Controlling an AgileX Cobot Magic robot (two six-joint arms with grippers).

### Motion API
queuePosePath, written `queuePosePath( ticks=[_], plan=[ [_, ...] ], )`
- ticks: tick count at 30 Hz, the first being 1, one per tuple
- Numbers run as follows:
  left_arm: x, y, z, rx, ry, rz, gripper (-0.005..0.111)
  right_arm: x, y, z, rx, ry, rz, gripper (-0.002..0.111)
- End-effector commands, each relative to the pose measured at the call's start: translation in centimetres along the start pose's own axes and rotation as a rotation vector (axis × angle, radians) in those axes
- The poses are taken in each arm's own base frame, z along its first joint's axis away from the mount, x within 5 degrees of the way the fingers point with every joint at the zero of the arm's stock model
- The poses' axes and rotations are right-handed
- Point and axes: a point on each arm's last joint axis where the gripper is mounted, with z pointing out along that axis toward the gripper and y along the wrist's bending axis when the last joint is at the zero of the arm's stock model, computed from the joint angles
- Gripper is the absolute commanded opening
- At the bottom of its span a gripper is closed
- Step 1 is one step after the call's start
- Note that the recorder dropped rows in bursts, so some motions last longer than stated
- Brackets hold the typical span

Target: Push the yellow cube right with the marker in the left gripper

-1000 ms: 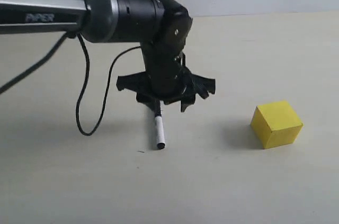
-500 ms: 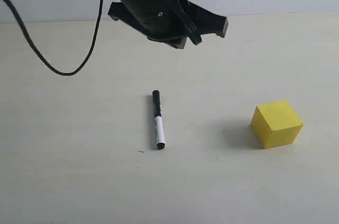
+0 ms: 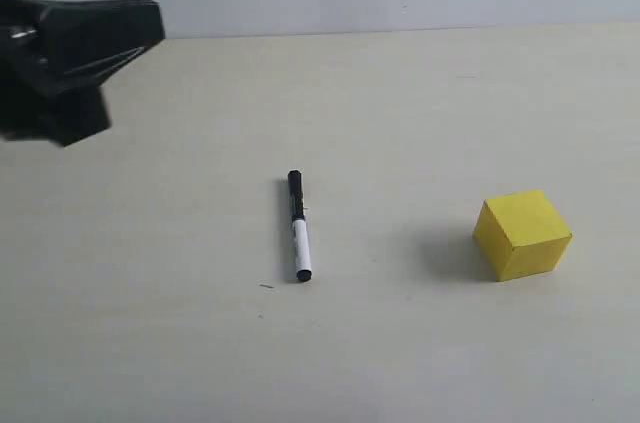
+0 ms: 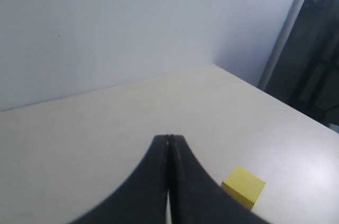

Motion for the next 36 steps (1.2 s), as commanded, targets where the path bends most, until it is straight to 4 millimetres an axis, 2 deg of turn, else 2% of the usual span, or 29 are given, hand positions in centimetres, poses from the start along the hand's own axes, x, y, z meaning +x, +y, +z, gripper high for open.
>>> queuePosePath(
  ticks=[1, 5, 14, 17, 21, 24, 28, 36],
  plan=[
    [-0.3, -0.1, -3.2, 0.006, -0.080, 0.010, 0.000, 0.1, 0.0, 0.0, -0.001, -0.006, -0.002, 0.000],
    [-1.1, -0.4, -4.6, 0.016, -0.138, 0.014, 0.000, 0.1, 0.0, 0.0, -0.001, -0.006, -0.002, 0.000],
    [-1.1, -0.4, -4.7, 0.014, -0.144, 0.030, 0.000, 0.1, 0.0, 0.0, -0.001, -0.006, -0.002, 0.000],
    [-1.6, 0.1, -5.4, -0.024, -0.176, 0.033, 0.000, 0.1, 0.0, 0.0, -0.001, -0.006, -0.002, 0.000],
    [-1.5, 2.0, -7.5, -0.165, -0.229, -0.148, 0.000, 0.1, 0.0, 0.0, -0.001, -0.006, -0.002, 0.000],
    [-0.6, 3.4, -9.3, -0.284, -0.305, -0.227, 0.000, 0.1, 0.0, 0.0, -0.001, -0.006, -0.002, 0.000],
    [1.5, 4.2, -11.3, -0.393, -0.373, -0.252, 0.000, 0.1, 0.0, 0.0, -0.001, -0.006, -0.002, 0.000],
    [6.3, 4.1, -13.0, -0.426, -0.403, -0.192, 0.000, 0.1, 0.0, 0.0, -0.001, -0.006, -0.002, 0.000]
  ],
)
